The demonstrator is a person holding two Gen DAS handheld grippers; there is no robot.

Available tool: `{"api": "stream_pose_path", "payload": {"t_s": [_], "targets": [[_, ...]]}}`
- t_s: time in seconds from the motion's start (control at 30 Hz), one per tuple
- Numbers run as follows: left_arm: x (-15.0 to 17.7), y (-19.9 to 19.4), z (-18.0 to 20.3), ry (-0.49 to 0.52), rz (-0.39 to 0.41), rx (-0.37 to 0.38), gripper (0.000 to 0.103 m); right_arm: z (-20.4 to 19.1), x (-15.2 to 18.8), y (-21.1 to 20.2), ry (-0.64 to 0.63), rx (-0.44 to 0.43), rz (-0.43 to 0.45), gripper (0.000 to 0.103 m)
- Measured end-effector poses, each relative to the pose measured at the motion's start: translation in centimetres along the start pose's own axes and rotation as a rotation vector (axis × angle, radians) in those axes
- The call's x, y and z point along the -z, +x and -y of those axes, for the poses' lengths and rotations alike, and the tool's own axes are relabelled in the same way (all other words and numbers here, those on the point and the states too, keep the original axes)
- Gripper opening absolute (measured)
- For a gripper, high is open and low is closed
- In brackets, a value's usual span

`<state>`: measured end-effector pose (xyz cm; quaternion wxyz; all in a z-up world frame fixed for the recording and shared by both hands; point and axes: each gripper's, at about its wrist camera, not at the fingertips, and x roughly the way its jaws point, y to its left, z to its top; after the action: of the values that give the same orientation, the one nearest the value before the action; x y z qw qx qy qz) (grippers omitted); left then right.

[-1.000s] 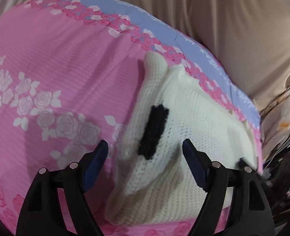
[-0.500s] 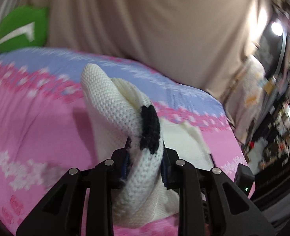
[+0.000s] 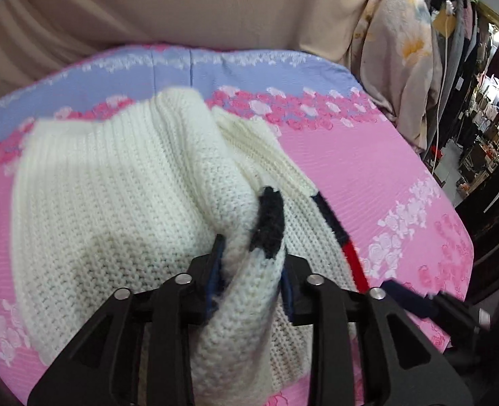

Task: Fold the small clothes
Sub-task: 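Fold the lifted collar half over onto the hem half with both tools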

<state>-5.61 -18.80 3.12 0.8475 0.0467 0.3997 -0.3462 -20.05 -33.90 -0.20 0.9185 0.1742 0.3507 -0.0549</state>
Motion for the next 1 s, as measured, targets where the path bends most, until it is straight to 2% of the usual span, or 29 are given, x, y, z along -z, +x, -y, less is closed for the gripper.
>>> {"api": "stream_pose_path", "payload": {"t_s": [0.07, 0.13, 0.2, 0.3, 0.37, 0.5, 0.53, 0.57, 0.6, 0.63, 0.7, 0.77, 0.8, 0.87, 0.93, 0.97, 1.0], "targets": [[0.1, -2.6, -0.4, 0.003, 0.052, 0.026, 0.041, 0.4, -1.3, -0.8, 0.001, -0.034, 0.022, 0.050], [0.5, -5.6, -1.3, 0.011, 0.094, 0.032, 0.059, 0.4, -3.1, -1.3, -0.009, -0.081, 0.040, 0.061], [0.8, -7.7, -2.3, -0.012, 0.128, 0.015, 0.067, 0.0, -5.0, -0.9, -0.012, -0.145, 0.036, 0.068], [1.9, -9.5, -4.8, -0.080, 0.124, -0.016, 0.069, -1.5, -7.5, 1.7, 0.006, -0.264, -0.021, 0.076], [3.1, -9.8, -6.5, -0.138, 0.092, -0.032, 0.069, -2.2, -8.5, 4.3, 0.035, -0.289, -0.071, 0.077], [5.4, -9.0, -8.4, -0.185, 0.025, -0.088, 0.069, -3.6, -8.6, 10.4, 0.117, -0.385, -0.250, 0.078], [5.9, -8.5, -8.7, -0.193, 0.004, -0.098, 0.069, -4.2, -8.4, 11.2, 0.108, -0.388, -0.272, 0.074], [6.3, -8.1, -8.8, -0.198, -0.011, -0.102, 0.069, -5.0, -8.3, 11.7, 0.071, -0.347, -0.266, 0.064], [6.6, -7.6, -8.8, -0.203, -0.026, -0.106, 0.069, -5.7, -8.2, 11.7, 0.033, -0.307, -0.255, 0.034], [6.9, -7.2, -8.9, -0.208, -0.042, -0.106, 0.069, -6.1, -8.2, 11.4, 0.022, -0.328, -0.254, 0.028], [7.1, -6.6, -9.0, -0.215, -0.059, -0.108, 0.069, -5.6, -8.7, 9.2, 0.055, -0.433, -0.184, 0.024], [7.3, -6.3, -9.0, -0.213, -0.064, -0.100, 0.069, -4.2, -9.0, 5.9, 0.068, -0.502, -0.077, 0.023], [7.3, -6.2, -8.9, -0.212, -0.066, -0.090, 0.070, -3.4, -8.9, 5.1, 0.076, -0.501, -0.048, 0.023], [7.3, -5.7, -8.6, -0.201, -0.072, -0.082, 0.071, -1.4, -8.2, 5.5, 0.088, -0.411, -0.047, 0.024], [7.4, -4.7, -8.3, -0.185, -0.092, -0.095, 0.072, 0.1, -7.3, 8.7, 0.075, -0.295, -0.150, 0.025], [7.5, -4.1, -8.2, -0.186, -0.107, -0.095, 0.073, 0.8, -6.6, 10.0, 0.093, -0.286, -0.181, 0.023], [7.7, -3.7, -8.2, -0.188, -0.115, -0.090, 0.073, 1.6, -6.4, 9.5, 0.135, -0.340, -0.158, 0.025]]}}
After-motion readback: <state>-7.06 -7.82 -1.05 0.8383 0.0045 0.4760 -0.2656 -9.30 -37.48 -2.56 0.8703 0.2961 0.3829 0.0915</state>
